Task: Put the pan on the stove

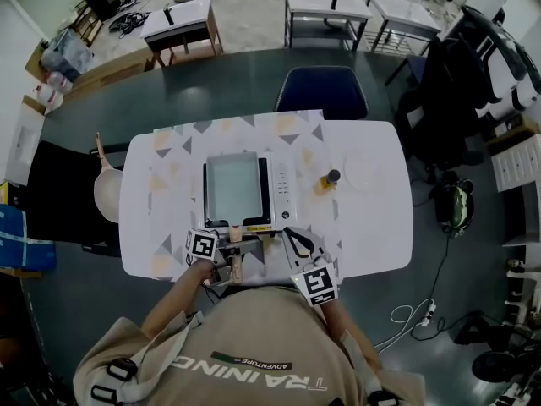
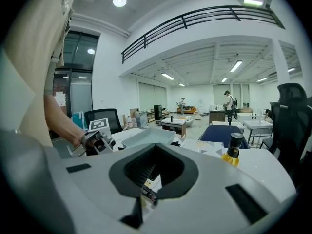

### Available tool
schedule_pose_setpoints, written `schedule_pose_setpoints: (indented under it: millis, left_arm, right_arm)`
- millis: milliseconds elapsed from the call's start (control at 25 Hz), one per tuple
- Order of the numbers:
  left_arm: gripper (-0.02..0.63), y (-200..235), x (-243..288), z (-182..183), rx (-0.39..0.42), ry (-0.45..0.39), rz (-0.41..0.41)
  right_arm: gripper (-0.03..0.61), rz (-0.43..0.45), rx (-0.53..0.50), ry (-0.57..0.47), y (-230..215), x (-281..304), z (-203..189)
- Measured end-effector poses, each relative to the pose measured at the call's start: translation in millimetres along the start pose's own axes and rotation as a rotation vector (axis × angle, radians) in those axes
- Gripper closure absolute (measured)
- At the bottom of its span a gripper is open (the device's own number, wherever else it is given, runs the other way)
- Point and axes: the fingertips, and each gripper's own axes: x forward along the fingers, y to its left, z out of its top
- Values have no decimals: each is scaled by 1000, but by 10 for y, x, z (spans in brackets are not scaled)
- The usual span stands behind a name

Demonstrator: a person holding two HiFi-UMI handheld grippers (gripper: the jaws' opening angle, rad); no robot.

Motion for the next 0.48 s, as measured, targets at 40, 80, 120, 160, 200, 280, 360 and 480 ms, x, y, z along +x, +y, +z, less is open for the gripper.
schedule_pose_setpoints:
  millis: [40, 80, 120, 160, 200, 280, 360, 480]
  left_arm:
    - [488, -1, 1, 4, 0, 0, -1]
    - [488, -1, 3, 10, 0, -2, -2]
    - [488, 1, 4, 14, -1, -4, -3]
    - [488, 7, 5, 16, -2, -6, -3]
    - [488, 14, 5, 16, -3, -8, -3]
    - [488, 29, 1, 10, -4, -9, -2]
    - [488, 31, -1, 10, -5, -8, -2]
    - [488, 30, 3, 14, -3, -4, -5]
  right_arm:
    - [575, -2, -2, -6, -5, -10, 18]
    - [575, -4, -6, -10, -9, -20, 35]
    - [575, -6, -9, -12, -12, -30, 49]
    - [575, -8, -12, -14, -13, -40, 58]
    - [575, -10, -14, -17, -9, -52, 65]
    - [575, -12, -15, -22, 7, -74, 72]
    - [575, -13, -16, -26, 19, -93, 81]
    - [575, -14, -19, -31, 26, -126, 116]
